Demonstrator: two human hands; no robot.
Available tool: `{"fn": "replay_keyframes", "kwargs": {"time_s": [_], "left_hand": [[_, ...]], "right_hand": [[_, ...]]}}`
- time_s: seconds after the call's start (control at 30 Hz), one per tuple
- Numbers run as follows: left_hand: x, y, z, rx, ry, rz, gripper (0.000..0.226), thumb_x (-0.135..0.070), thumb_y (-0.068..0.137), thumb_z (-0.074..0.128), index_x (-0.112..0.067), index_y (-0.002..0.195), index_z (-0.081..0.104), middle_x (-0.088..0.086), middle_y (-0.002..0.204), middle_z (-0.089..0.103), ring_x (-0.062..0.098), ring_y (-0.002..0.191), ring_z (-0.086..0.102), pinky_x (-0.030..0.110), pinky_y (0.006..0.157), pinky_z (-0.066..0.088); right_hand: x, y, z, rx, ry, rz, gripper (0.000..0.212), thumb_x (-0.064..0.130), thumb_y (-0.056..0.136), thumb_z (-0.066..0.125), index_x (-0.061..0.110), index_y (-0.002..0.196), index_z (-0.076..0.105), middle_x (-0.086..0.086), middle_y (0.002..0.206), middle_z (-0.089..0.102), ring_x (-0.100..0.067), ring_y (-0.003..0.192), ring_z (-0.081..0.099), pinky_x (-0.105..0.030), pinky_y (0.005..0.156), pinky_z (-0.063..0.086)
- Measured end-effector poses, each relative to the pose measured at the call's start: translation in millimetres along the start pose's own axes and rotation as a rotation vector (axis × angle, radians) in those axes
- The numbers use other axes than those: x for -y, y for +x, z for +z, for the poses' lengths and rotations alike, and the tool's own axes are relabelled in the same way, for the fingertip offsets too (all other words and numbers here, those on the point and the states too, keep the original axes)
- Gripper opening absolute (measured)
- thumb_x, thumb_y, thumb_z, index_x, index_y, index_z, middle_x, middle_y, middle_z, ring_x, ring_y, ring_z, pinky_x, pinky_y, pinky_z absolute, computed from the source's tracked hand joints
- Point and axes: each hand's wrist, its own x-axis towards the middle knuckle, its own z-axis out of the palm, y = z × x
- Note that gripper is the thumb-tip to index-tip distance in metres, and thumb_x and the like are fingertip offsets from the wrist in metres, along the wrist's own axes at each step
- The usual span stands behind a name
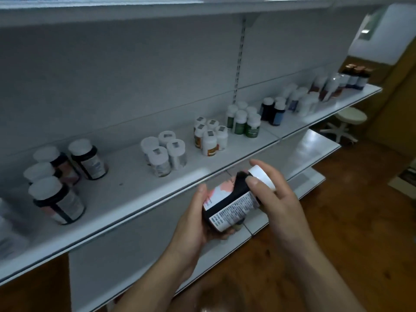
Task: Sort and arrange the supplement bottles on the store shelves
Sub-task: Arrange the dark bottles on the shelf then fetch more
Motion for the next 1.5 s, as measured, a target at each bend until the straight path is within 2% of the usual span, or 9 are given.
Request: {"fn": "replay_keyframes", "kwargs": {"time_s": [0.1, 0.17, 0.33, 0.6, 0.8, 0.93, 1.03, 1.2, 1.5], "left_hand": [[19.8, 20.3, 43.6, 0.004, 0.013, -0.019, 0.063, -0.075, 0.083, 0.046, -0.025, 0.112, 0.070, 0.018, 0.107, 0.072, 0.033, 0.099, 0.069, 0.050, 0.093, 0.052], [32.8, 32.7, 74.5, 0.036, 0.056, -0.015, 0.075, -0.081, 0.076, 0.050, -0.024, 0.122, 0.064, 0.022, 0.116, 0.067, 0.038, 0.108, 0.065, 0.053, 0.091, 0.053], [58.0, 61.0, 138.3, 0.128, 0.138, 0.002, 0.065, -0.075, 0.080, 0.047, -0.026, 0.119, 0.064, 0.010, 0.107, 0.071, 0.019, 0.095, 0.069, 0.024, 0.068, 0.052], [77.5, 127.8, 210.7, 0.229, 0.147, -0.085, 0.051, -0.066, 0.084, 0.053, -0.027, 0.116, 0.066, 0.005, 0.106, 0.072, 0.017, 0.095, 0.070, 0.029, 0.074, 0.054], [84.2, 224.0, 271.6, 0.310, 0.112, -0.118, 0.045, -0.047, 0.077, 0.062, -0.025, 0.117, 0.063, 0.002, 0.104, 0.074, 0.014, 0.092, 0.072, 0.023, 0.070, 0.057], [80.0, 303.8, 331.6, 0.402, 0.088, -0.150, 0.043, -0.037, 0.080, 0.073, -0.020, 0.118, 0.062, 0.002, 0.102, 0.074, 0.016, 0.092, 0.073, 0.023, 0.069, 0.057], [78.4, 359.2, 386.1, 0.512, 0.151, -0.164, 0.045, -0.040, 0.077, 0.069, -0.023, 0.118, 0.062, 0.002, 0.104, 0.073, 0.021, 0.099, 0.071, 0.030, 0.077, 0.056], [105.3, 419.5, 488.3, 0.766, 0.253, -0.290, 0.048, -0.046, 0.081, 0.068, -0.024, 0.123, 0.061, 0.011, 0.118, 0.066, 0.030, 0.110, 0.065, 0.051, 0.095, 0.053], [193.3, 476.6, 711.4, 1.044, 0.509, -0.300, 0.048, -0.051, 0.073, 0.073, -0.030, 0.116, 0.065, -0.002, 0.107, 0.070, 0.016, 0.101, 0.066, 0.031, 0.092, 0.053]], "right_hand": [[-0.1, 1.1, -48.6, -0.052, -0.038, 0.002, 0.049, 0.032, 0.081, 0.078, 0.044, 0.122, 0.056, 0.013, 0.103, 0.065, 0.009, 0.080, 0.063, -0.010, 0.056, 0.050], [-1.4, 1.3, -80.1, -0.098, -0.062, -0.010, 0.057, 0.023, 0.079, 0.077, 0.042, 0.127, 0.052, 0.017, 0.103, 0.062, 0.010, 0.083, 0.063, -0.010, 0.056, 0.050], [-9.4, 5.7, -151.5, -0.223, -0.065, -0.003, 0.062, 0.026, 0.074, 0.080, 0.040, 0.128, 0.053, 0.015, 0.106, 0.066, 0.003, 0.092, 0.066, -0.013, 0.069, 0.052], [-29.7, 39.8, -240.5, -0.352, 0.006, 0.082, 0.051, 0.054, 0.077, 0.052, 0.043, 0.127, 0.055, 0.011, 0.118, 0.064, 0.000, 0.100, 0.064, -0.014, 0.070, 0.052], [-51.0, 103.8, -330.7, -0.471, -0.091, 0.175, 0.036, 0.032, 0.092, 0.058, 0.029, 0.128, 0.060, 0.007, 0.113, 0.068, 0.002, 0.095, 0.066, -0.015, 0.070, 0.054], [-41.4, 149.5, -394.5, -0.542, -0.179, 0.236, 0.036, 0.037, 0.090, 0.059, 0.028, 0.125, 0.061, 0.014, 0.104, 0.070, 0.004, 0.092, 0.065, -0.014, 0.068, 0.054], [-27.3, 171.5, -444.8, -0.617, -0.221, 0.263, 0.040, 0.047, 0.085, 0.058, 0.036, 0.123, 0.060, 0.024, 0.100, 0.068, 0.005, 0.093, 0.064, -0.017, 0.069, 0.056], [-25.9, 177.0, -531.6, -0.840, -0.245, 0.322, 0.052, 0.055, 0.078, 0.059, 0.036, 0.126, 0.058, 0.011, 0.114, 0.065, -0.001, 0.100, 0.063, -0.019, 0.071, 0.056], [-46.2, 168.8, -751.0, -1.130, -0.239, 0.351, 0.036, 0.040, 0.084, 0.069, 0.031, 0.119, 0.064, 0.011, 0.108, 0.067, -0.005, 0.098, 0.064, -0.018, 0.068, 0.053]]}}
